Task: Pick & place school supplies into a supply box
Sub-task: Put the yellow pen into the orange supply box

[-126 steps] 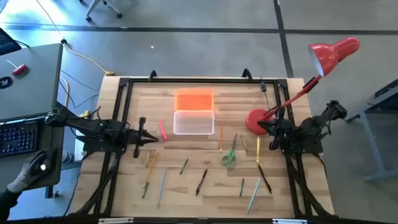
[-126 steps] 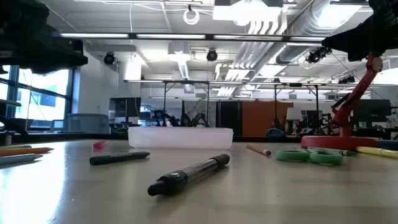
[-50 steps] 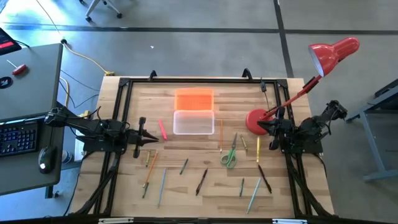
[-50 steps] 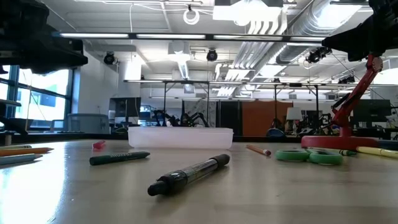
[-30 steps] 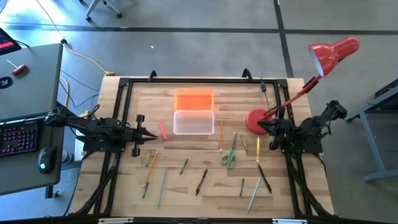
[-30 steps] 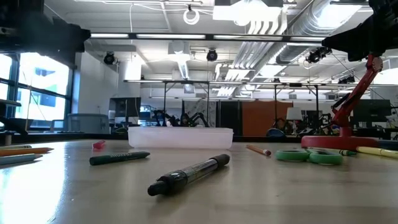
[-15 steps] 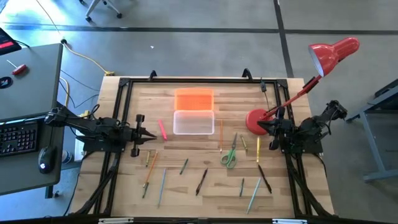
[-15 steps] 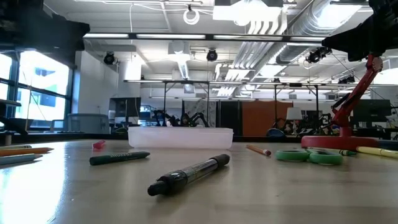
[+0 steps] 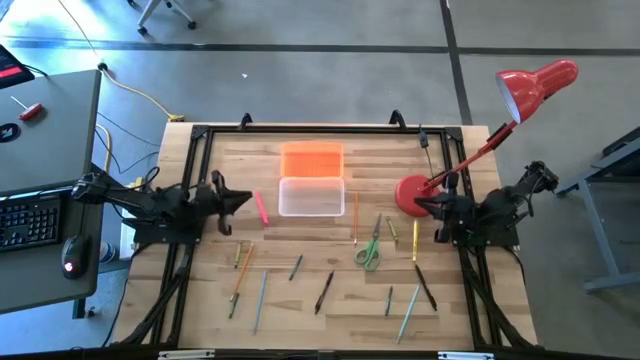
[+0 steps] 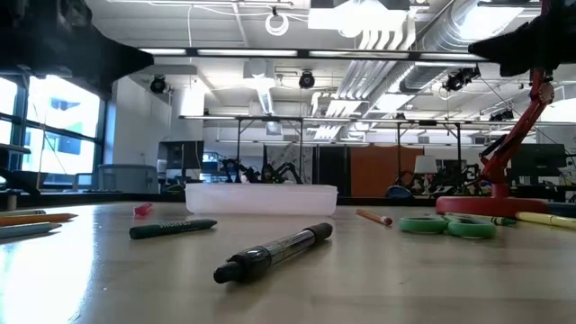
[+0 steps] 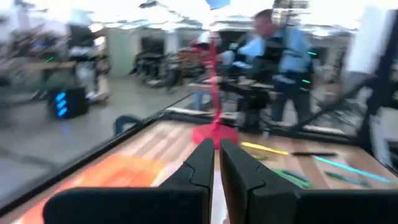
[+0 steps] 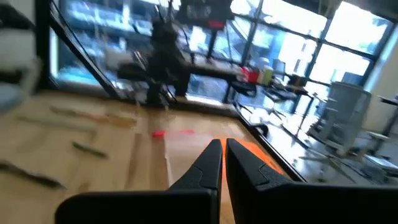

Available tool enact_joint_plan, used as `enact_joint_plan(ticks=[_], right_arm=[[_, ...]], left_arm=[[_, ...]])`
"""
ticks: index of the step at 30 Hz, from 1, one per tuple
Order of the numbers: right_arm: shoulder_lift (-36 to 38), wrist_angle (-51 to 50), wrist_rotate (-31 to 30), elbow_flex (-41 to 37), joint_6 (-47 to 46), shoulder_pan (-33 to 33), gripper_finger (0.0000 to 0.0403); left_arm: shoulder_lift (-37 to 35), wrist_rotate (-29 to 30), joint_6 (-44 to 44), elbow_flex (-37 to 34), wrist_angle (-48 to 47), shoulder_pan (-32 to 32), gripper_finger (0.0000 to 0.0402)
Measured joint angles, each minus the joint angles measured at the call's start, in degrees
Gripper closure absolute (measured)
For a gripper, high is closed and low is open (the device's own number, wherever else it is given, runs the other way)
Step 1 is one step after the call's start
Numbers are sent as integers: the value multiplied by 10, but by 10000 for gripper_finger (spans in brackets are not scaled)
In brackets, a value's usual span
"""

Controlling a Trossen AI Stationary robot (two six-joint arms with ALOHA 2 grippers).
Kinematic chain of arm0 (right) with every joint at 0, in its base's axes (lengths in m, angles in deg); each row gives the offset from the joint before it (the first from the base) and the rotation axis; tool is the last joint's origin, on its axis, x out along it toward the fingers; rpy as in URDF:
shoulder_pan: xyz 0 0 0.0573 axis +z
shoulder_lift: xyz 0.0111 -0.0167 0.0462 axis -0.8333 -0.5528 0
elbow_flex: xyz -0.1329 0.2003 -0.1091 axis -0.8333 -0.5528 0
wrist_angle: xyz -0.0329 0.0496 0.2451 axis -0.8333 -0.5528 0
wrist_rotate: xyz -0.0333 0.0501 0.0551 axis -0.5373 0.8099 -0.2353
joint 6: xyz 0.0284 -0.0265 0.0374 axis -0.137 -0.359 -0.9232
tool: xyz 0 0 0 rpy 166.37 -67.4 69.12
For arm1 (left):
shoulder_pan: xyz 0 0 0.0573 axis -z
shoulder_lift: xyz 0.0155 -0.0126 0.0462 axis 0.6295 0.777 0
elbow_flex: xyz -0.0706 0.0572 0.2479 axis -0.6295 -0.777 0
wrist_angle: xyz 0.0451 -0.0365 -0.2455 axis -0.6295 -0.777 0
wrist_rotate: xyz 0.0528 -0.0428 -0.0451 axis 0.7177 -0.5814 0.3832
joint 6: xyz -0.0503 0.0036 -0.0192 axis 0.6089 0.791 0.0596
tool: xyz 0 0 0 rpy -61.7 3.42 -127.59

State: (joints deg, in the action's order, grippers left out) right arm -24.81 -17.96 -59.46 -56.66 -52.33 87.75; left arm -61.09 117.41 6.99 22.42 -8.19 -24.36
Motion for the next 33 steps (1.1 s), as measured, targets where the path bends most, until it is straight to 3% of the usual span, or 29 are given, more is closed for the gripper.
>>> enact_joint_plan(ticks=[5, 8, 16, 27, 29, 33], right_arm=[[0, 72, 59, 0, 9, 0, 402], [0, 106, 59, 0, 69, 0, 402], [0, 155, 30, 0, 97, 0, 402], [0, 162, -92, 0, 185, -36, 402], [0, 161, -84, 0, 181, -43, 402], [-2, 152, -7, 0, 183, -53, 402]], left_arm=[[0, 90, 89, 0, -37, 0, 344], [0, 132, 119, 0, -74, 0, 344], [0, 110, 128, 0, -107, 0, 344], [11, 122, 121, 0, -102, 0, 344], [11, 129, 106, 0, -94, 0, 344], [11, 178, 72, 0, -57, 0, 344]])
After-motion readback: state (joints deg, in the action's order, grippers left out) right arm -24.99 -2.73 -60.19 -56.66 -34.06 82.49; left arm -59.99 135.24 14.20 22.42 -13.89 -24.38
